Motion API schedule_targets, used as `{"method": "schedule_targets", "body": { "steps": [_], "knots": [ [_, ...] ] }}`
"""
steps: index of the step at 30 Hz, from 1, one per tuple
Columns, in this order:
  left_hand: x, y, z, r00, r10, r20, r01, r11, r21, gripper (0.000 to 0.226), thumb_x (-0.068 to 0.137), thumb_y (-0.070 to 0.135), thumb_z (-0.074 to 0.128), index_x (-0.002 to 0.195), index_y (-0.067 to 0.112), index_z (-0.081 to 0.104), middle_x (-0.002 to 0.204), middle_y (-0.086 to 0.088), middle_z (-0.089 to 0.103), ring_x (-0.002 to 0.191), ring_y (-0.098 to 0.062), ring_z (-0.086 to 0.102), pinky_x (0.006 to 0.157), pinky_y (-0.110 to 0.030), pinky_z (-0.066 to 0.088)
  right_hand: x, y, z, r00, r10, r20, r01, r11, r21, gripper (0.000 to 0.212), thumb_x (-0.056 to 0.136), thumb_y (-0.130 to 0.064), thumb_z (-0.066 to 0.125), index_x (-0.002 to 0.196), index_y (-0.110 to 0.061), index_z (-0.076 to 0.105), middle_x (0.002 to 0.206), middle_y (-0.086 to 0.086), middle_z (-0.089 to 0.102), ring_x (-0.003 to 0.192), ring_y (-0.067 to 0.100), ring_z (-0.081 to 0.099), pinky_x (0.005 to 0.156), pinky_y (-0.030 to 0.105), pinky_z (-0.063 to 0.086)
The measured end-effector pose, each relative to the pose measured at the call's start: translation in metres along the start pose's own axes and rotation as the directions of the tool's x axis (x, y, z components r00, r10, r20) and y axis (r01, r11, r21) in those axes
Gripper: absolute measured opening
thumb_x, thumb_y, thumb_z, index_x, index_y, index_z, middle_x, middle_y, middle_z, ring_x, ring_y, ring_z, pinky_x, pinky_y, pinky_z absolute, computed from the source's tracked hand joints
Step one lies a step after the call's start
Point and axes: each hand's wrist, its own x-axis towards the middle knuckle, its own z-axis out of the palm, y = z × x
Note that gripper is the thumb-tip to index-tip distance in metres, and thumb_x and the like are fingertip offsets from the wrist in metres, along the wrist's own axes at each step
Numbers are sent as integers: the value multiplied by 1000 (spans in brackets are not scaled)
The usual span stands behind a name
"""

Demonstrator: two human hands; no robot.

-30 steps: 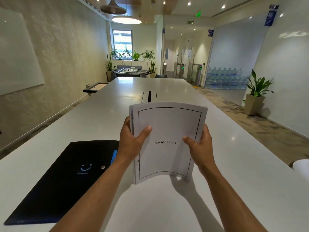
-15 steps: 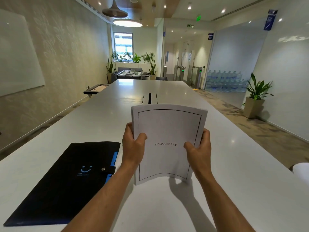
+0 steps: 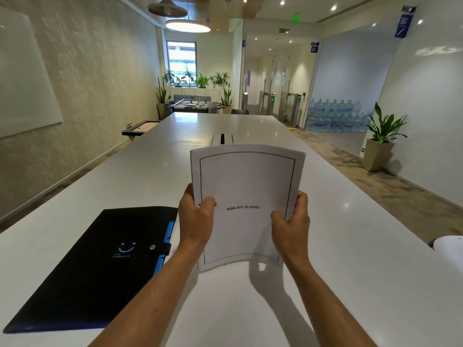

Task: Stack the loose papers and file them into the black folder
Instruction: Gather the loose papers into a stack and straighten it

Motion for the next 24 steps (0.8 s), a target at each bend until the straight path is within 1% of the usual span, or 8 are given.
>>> {"method": "schedule_targets", "body": {
  "steps": [2,6,8,10,17,19,21,24],
  "knots": [
    [-9,-8,-1,999,-38,7,38,999,-8,22,85,-4,53,103,7,59,93,-6,65,80,-17,60,63,-21,52,-9,10,1,999,43,17,-43,999,3,48,83,11,53,116,-21,40,99,-18,54,81,-12,59,60,6,48],
    [-14,-18,-4,992,-116,56,116,993,7,19,83,-6,58,89,12,60,81,-2,64,72,-15,58,53,-9,47,-24,26,3,997,79,-3,-79,997,-18,48,81,12,52,116,-18,43,102,-15,57,83,-12,57,64,4,46],
    [-12,-22,-5,988,-134,79,131,991,33,15,83,-2,61,94,7,65,85,-4,68,76,-17,62,55,-10,48,-25,29,4,996,87,-16,-88,996,-15,47,80,11,51,116,-19,44,102,-14,58,83,-7,58,65,6,46],
    [-12,-25,-6,988,-134,70,131,990,52,22,83,2,64,104,3,67,94,-7,71,83,-18,65,58,-10,49,-25,30,5,995,97,-23,-97,995,-1,46,80,11,50,114,-19,44,101,-11,58,84,-3,59,64,5,46],
    [-18,-27,-5,990,-132,58,128,990,63,27,87,11,65,114,6,65,105,-6,71,95,-17,66,64,-10,53,-22,35,-1,987,154,-49,-152,988,38,51,78,10,55,117,-21,46,104,-13,60,91,-1,59,66,6,47],
    [-20,-24,-5,988,-141,66,138,989,50,20,87,9,64,107,13,62,100,-1,68,94,-16,65,62,-9,52,-23,35,-1,986,163,-21,-162,986,41,51,77,10,55,115,-24,47,103,-15,61,87,-5,60,67,7,46],
    [-24,-20,-4,988,-132,82,129,991,46,22,87,6,64,96,24,56,91,7,63,85,-10,61,58,-6,50,-24,36,1,985,170,-4,-170,984,56,52,76,11,55,114,-24,48,103,-14,62,86,-6,60,66,7,48],
    [-26,-19,-3,988,-114,108,109,993,53,27,85,3,66,91,28,56,88,11,63,80,-4,60,57,-6,48,-23,37,0,978,202,-48,-193,970,149,51,76,12,56,117,-18,48,105,-3,62,91,8,62,67,10,50]
  ]
}}
